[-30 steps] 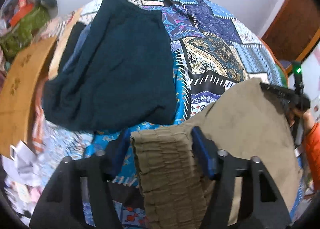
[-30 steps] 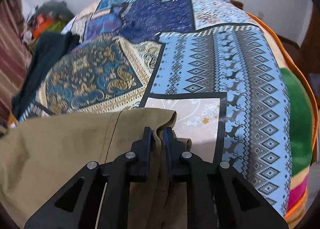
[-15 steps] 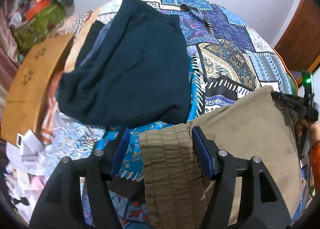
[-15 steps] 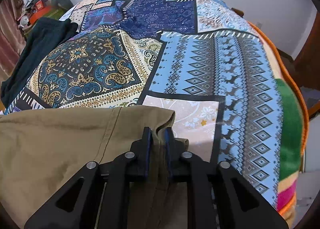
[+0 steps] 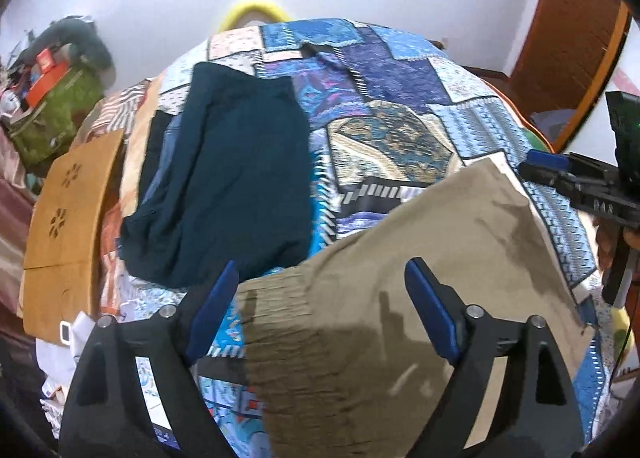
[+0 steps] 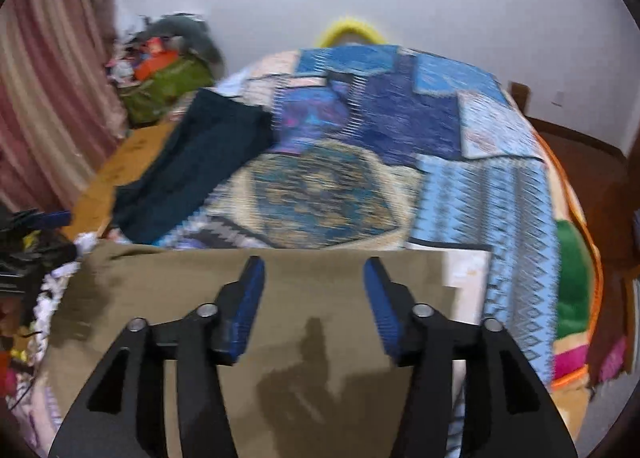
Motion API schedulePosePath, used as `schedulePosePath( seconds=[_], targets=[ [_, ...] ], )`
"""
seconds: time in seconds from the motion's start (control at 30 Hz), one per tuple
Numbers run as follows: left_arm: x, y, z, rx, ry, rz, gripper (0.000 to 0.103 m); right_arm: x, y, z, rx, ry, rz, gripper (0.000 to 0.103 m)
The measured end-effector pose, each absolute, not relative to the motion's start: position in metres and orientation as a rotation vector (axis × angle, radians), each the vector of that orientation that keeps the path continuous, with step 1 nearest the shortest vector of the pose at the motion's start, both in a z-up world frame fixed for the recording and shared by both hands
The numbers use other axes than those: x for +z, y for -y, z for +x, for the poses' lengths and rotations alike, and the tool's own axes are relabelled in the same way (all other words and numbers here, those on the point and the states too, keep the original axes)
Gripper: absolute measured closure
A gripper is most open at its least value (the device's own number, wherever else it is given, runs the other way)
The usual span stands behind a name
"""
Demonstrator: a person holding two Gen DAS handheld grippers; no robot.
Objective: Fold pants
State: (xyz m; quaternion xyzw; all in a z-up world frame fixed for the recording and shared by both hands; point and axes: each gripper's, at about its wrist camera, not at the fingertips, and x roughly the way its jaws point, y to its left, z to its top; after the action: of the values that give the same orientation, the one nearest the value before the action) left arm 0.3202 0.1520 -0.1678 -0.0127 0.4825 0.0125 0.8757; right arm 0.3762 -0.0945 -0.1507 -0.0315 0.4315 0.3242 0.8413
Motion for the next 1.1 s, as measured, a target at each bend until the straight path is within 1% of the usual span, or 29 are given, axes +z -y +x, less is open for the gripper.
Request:
schedulePosePath(
  seconds=[0.03, 0.07, 0.13, 0.2, 0.33, 0.4, 0.43, 0.53, 0.7, 1.1],
  targets=[
    [-0.170, -0.148, 0.323, 0.017, -1.018, -0.024, 0.014, -0.149, 0.087, 0.372, 0.712, -0.911, -0.066, 0.045],
    [-0.172, -0.146, 0.326, 0.012, -1.030, -0.023, 0.014, -0.149, 0.079, 0.367, 0.739, -0.915, -0.066, 0.043],
    [-0.180, -0.142, 0.329, 0.011, -1.056, -0.023, 0.014, -0.153, 0.066, 0.362, 0.783, -0.945, -0.051, 0.034],
    [-0.196, -0.141, 0.334, 0.012, -1.120, -0.015, 0.014, -0.165, 0.054, 0.358, 0.824, -1.007, -0.021, 0.031],
    [-0.229, -0.144, 0.332, 0.020, -1.223, -0.001, 0.014, -0.200, 0.031, 0.347, 0.848, -1.136, -0.074, 0.031],
    [-0.235, -0.145, 0.326, 0.019, -1.228, 0.002, 0.012, -0.216, 0.027, 0.337, 0.861, -1.197, -0.123, 0.031],
    [-0.236, -0.145, 0.322, 0.021, -1.223, 0.004, 0.009, -0.223, 0.026, 0.333, 0.863, -1.218, -0.146, 0.031],
    [-0.234, -0.144, 0.311, 0.011, -1.211, 0.015, 0.008, -0.224, 0.034, 0.320, 0.845, -1.181, -0.185, 0.029],
    [-0.230, -0.141, 0.291, 0.019, -1.190, 0.031, 0.008, -0.218, 0.052, 0.303, 0.814, -1.145, -0.210, 0.029],
    [-0.213, -0.138, 0.235, 0.057, -1.110, 0.020, 0.008, -0.205, 0.106, 0.266, 0.726, -1.125, -0.076, 0.029]
  ],
)
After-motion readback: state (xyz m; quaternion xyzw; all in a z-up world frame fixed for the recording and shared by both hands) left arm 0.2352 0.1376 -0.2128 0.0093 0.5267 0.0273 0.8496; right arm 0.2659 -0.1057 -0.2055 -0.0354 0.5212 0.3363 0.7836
